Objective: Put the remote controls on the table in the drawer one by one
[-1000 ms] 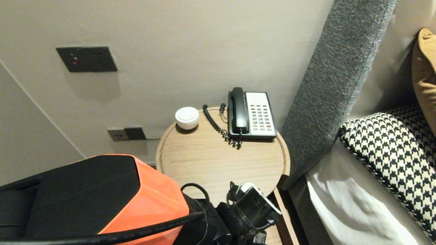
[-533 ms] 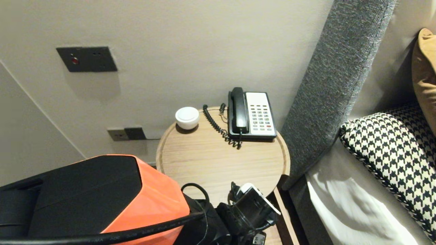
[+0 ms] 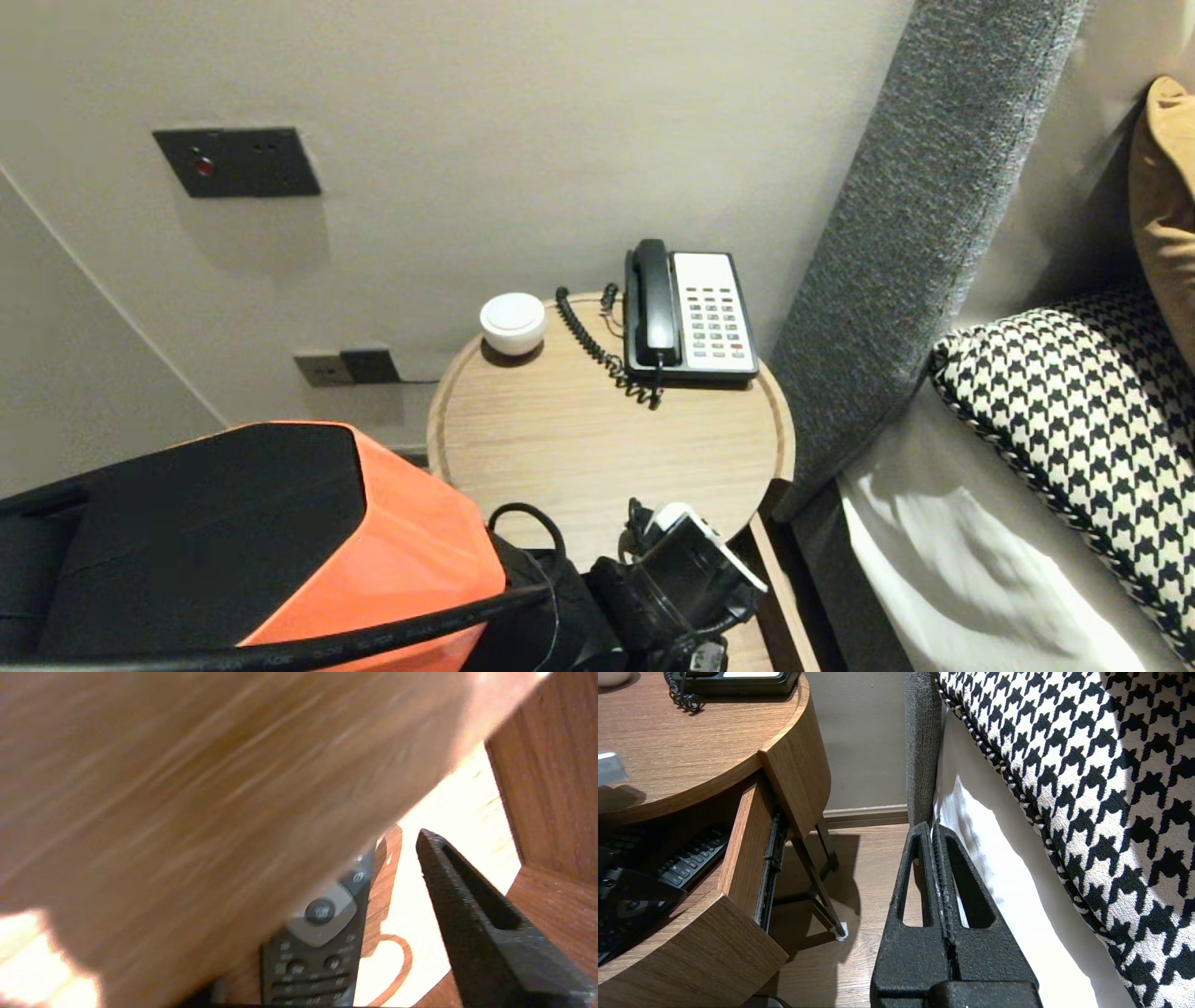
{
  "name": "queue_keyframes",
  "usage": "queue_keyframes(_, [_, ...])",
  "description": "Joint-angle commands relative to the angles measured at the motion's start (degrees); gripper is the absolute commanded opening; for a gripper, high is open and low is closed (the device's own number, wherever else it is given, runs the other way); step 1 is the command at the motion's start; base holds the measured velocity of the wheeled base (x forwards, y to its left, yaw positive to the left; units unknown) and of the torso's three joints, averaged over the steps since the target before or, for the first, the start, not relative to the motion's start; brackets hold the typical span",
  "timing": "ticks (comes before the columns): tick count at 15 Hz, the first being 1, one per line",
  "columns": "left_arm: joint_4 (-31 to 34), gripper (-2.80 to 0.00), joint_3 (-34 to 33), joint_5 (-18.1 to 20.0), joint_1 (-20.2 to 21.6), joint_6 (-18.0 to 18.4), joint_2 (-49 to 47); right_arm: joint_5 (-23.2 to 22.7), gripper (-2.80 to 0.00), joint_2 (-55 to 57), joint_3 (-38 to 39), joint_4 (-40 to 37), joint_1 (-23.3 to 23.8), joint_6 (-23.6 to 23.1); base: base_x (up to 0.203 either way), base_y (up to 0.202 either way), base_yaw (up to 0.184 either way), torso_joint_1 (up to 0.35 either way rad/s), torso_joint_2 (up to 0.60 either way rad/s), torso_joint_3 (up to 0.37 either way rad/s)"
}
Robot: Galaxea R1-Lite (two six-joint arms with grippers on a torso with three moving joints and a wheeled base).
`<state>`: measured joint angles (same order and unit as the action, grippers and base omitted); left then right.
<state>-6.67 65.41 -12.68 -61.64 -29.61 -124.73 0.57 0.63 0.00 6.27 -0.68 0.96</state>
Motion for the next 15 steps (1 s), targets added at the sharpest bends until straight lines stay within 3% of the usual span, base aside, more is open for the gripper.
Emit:
queue_keyframes(1, [-0.1, 0.00, -1.0, -1.0, -0.2, -0.3, 2.5, 0.0, -2.80, 0.0, 2.3, 0.1, 0.0, 0.0, 0.000, 0.000, 0.000, 0.000, 0.00, 0.000])
queue_keyframes(15, [-0.1, 0.00, -5.3, -2.2, -0.2, -0.4, 13.0, 0.0, -2.80, 0.0, 2.3, 0.1, 0.0, 0.0, 0.000, 0.000, 0.000, 0.000, 0.00, 0.000])
